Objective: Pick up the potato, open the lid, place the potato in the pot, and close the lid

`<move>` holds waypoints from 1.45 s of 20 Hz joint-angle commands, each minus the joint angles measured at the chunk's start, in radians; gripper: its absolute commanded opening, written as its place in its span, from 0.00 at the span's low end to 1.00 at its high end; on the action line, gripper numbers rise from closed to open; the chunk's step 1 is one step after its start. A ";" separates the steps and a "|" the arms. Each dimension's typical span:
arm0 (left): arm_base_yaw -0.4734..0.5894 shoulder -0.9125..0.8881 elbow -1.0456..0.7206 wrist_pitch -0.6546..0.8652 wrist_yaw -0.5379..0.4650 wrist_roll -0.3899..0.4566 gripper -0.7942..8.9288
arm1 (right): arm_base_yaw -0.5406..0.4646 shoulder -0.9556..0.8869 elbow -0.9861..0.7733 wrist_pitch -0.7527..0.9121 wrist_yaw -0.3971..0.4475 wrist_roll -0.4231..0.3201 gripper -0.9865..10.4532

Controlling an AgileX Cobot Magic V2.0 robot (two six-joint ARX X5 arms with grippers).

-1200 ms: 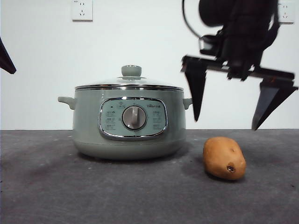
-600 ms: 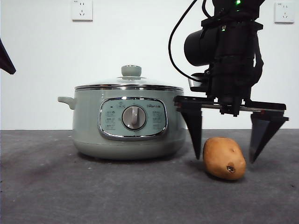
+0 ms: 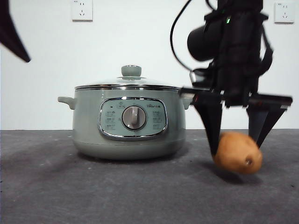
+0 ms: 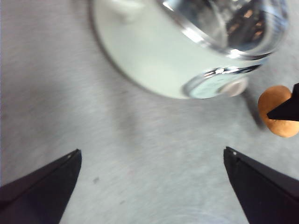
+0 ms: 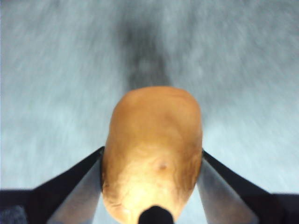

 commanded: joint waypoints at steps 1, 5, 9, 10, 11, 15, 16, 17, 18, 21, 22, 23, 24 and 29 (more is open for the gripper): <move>-0.047 0.088 0.087 -0.023 0.002 0.016 0.66 | 0.000 -0.069 0.000 -0.039 -0.001 -0.053 0.08; -0.137 0.283 0.306 -0.059 -0.048 0.021 0.66 | 0.000 -0.204 0.000 -0.132 -0.001 -0.107 0.08; -0.237 0.489 0.572 -0.132 -0.160 0.066 0.66 | 0.001 -0.298 0.000 -0.185 -0.001 -0.126 0.08; -0.256 0.537 0.637 -0.136 -0.179 0.068 0.66 | 0.001 -0.315 0.000 -0.189 -0.001 -0.126 0.08; -0.274 0.580 0.695 -0.135 -0.187 0.075 0.66 | 0.002 -0.330 0.000 -0.192 -0.001 -0.126 0.08; -0.322 0.747 0.932 -0.192 -0.238 0.116 0.66 | 0.001 -0.367 0.000 -0.212 -0.001 -0.130 0.08; -0.331 0.786 0.983 -0.204 -0.247 0.125 0.66 | 0.002 -0.369 0.000 -0.217 -0.001 -0.137 0.08; -0.338 0.813 1.019 -0.210 -0.262 0.127 0.66 | 0.002 -0.369 0.000 -0.217 -0.001 -0.142 0.08; -0.344 0.840 1.047 -0.209 -0.272 0.128 0.66 | 0.002 -0.369 0.000 -0.217 -0.001 -0.143 0.08; -0.360 0.893 1.085 -0.190 -0.285 0.151 0.66 | 0.002 -0.369 0.000 -0.212 -0.001 -0.143 0.08; -0.366 0.907 1.085 -0.184 -0.303 0.166 0.66 | 0.001 -0.369 0.000 -0.213 -0.001 -0.145 0.08; -0.372 0.916 1.085 -0.185 -0.328 0.180 0.66 | 0.002 -0.369 0.000 -0.212 -0.001 -0.145 0.08; -0.379 0.929 1.085 -0.187 -0.347 0.198 0.66 | 0.001 -0.369 0.000 -0.212 -0.001 -0.150 0.08; -0.404 0.955 1.085 -0.150 -0.362 0.248 0.66 | 0.001 -0.369 -0.001 -0.209 -0.001 -0.152 0.08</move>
